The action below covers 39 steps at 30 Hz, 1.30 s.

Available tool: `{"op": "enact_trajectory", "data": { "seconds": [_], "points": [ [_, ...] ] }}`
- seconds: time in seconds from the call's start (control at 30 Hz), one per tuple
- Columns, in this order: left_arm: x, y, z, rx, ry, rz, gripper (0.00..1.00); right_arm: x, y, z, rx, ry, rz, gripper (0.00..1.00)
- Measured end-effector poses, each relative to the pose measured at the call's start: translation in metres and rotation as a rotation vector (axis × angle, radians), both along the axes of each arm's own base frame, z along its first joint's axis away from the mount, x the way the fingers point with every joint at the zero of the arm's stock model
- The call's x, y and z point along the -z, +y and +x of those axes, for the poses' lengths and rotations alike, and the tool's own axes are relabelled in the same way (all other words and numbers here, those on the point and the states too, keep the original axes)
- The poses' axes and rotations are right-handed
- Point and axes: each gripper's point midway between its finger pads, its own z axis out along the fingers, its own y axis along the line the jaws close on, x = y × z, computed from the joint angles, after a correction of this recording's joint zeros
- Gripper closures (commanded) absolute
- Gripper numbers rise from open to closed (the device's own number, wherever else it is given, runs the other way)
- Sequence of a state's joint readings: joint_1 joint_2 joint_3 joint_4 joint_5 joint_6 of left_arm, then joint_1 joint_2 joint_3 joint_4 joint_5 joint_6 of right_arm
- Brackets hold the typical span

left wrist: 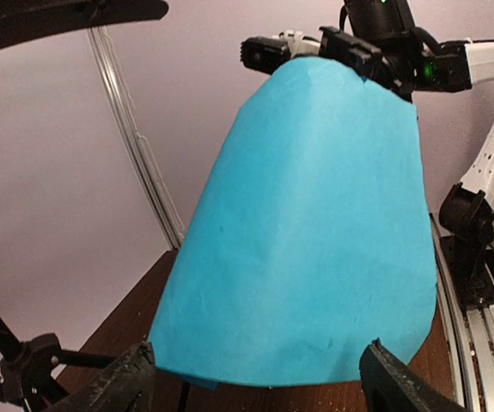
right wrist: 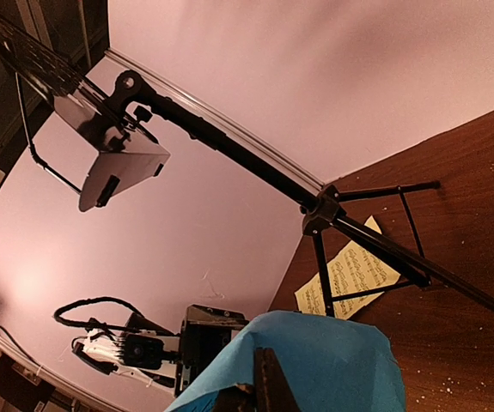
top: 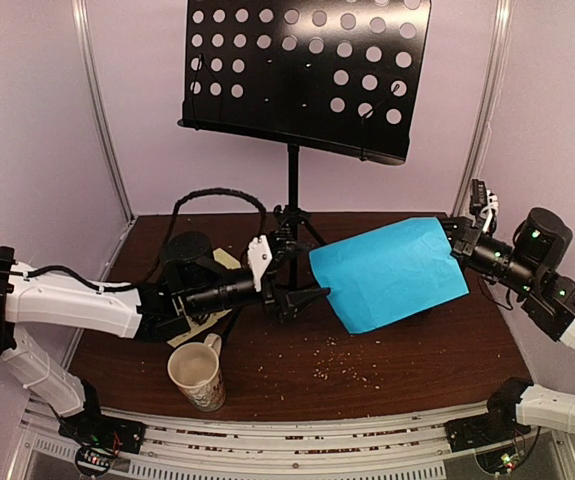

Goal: Pack up the instrument practice props

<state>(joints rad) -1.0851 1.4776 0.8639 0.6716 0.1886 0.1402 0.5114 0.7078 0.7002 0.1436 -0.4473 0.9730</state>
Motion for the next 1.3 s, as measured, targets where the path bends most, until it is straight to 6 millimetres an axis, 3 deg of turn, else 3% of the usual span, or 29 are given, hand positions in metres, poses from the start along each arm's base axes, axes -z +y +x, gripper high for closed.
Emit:
{"op": "enact_trajectory", "data": {
  "seconds": [0.1,0.4,0.8,0.93,1.3],
  "points": [
    [0.026,0.015,0.005,-0.068,0.001,0.055,0.13,-0.005,0.0,-0.002,-0.006,-0.01,0.005,1.0],
    [0.017,0.036,0.026,-0.24,-0.139,0.06,0.11,-0.012,0.003,-0.003,-0.03,-0.011,0.026,1.0],
    [0.003,0.015,0.041,-0.279,-0.258,0.019,0.12,-0.014,0.005,-0.008,-0.051,0.004,0.045,1.0],
    [-0.008,0.013,0.034,-0.239,-0.268,-0.023,0.17,-0.012,0.005,-0.008,-0.055,0.012,0.041,1.0],
    [-0.046,0.015,0.002,-0.078,-0.24,-0.149,0.5,0.003,0.011,-0.002,-0.064,0.06,0.017,1.0]
  ]
}}
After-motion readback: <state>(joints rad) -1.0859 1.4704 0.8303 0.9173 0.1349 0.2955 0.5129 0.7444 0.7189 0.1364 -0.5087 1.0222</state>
